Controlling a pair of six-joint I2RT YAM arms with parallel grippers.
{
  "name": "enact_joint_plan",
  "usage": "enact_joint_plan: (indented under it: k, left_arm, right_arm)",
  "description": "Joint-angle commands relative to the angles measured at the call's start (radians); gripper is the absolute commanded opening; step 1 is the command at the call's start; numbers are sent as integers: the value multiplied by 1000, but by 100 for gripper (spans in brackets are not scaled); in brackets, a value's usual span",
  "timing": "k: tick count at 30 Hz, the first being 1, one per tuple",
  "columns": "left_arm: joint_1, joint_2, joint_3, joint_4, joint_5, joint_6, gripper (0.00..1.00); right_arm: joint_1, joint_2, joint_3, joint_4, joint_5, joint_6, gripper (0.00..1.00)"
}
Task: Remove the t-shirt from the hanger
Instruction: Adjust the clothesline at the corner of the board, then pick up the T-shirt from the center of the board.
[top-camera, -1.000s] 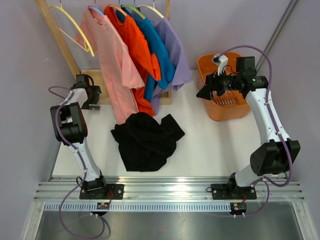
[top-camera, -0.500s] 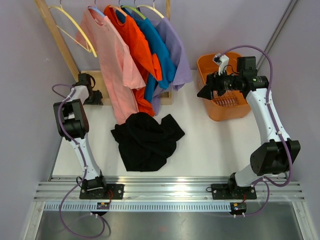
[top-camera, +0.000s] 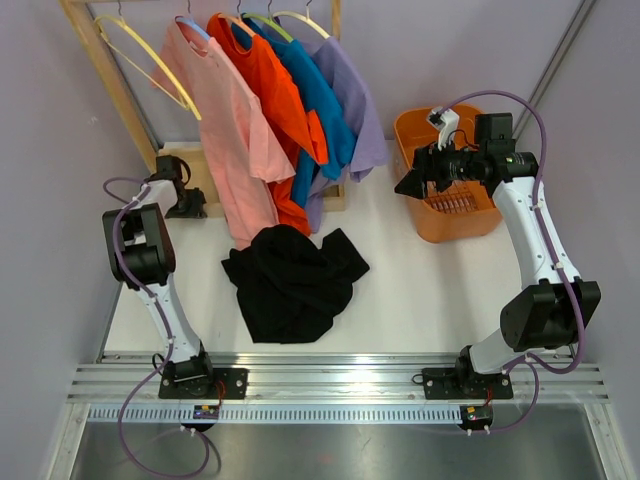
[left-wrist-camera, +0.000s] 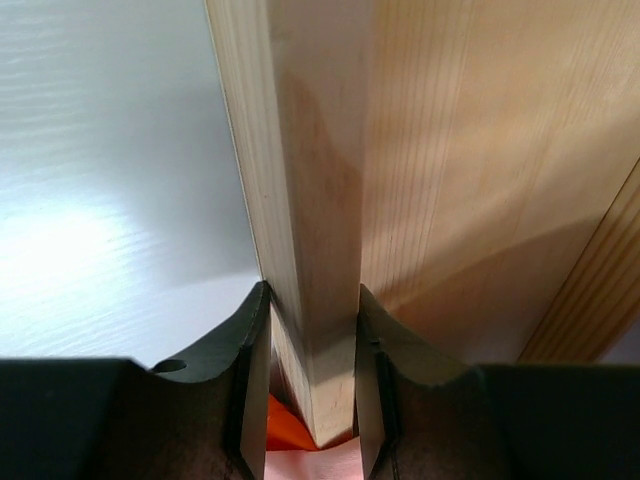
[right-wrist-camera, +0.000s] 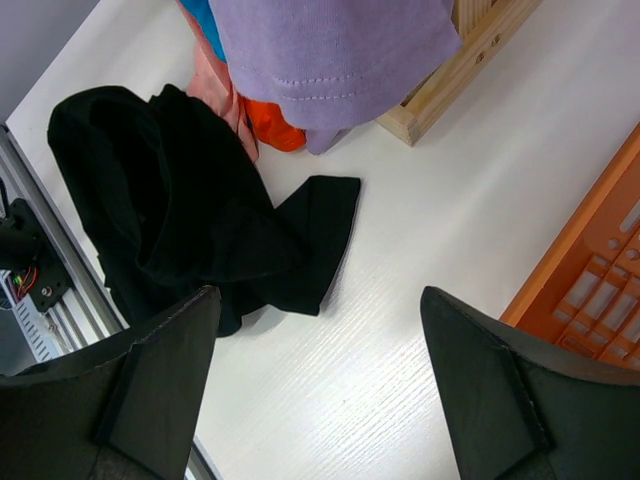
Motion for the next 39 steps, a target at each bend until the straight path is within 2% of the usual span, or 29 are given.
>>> enact_joint_plan:
  k: [1, 7, 8, 9, 10, 11, 15, 18, 21, 22, 23, 26, 30, 33, 35, 37, 39]
  left_arm:
    - [-6, -81, -91, -18, 30, 20, 13]
    - [-15, -124, -162, 14, 68, 31, 13]
    - [-15, -126, -154, 22, 69, 43, 16]
    - [-13, -128, -147, 22, 77, 49, 21]
    - [-13, -128, -138, 22, 86, 58, 31]
    - [-12, -129, -124, 27, 92, 66, 49]
    - [-10, -170, -78, 47, 122, 95, 80]
    - [-9, -242, -78, 76, 145, 133, 91]
    - [-10, -343, -104, 88, 151, 208, 97]
    - [-10, -379, -146, 103, 161, 227, 99]
    - [-10, -414, -174, 117, 164, 270, 99]
    - [-13, -583, -326, 163, 165, 371, 99]
    - [-39, -785, -531, 200, 241, 511, 99]
    - [-128, -893, -628, 176, 284, 597, 99]
    - [-231, -960, -686, 169, 303, 620, 99]
    - [-336, -1037, -731, 215, 303, 627, 99]
    - [-384, -1072, -786, 246, 309, 620, 99]
  right_arm:
    - [-6, -33, 12, 46, -16, 15, 88]
    - [-6, -43, 7, 49, -28, 18, 89]
    - [-4, -45, 7, 47, -35, 12, 89]
    - [-6, -48, 9, 46, -39, 9, 88]
    - [-4, -50, 9, 37, -45, 4, 89]
    - [-6, -50, 10, 28, -60, -17, 89]
    - [-4, -62, 12, -47, -143, -129, 89]
    - [-3, -68, 13, -159, -245, -295, 90]
    - [2, -65, 21, -322, -347, -529, 91]
    - [13, -60, 25, -447, -394, -707, 91]
    - [20, -56, 29, -515, -411, -799, 91]
    - [80, -33, 27, -661, -414, -977, 91]
    - [152, -13, 4, -658, -382, -976, 91]
    - [200, -10, -8, -586, -350, -901, 91]
    - [223, -2, -7, -539, -329, -844, 91]
    - [231, 3, -8, -502, -306, -794, 91]
    - [234, 9, -10, -488, -298, -774, 91]
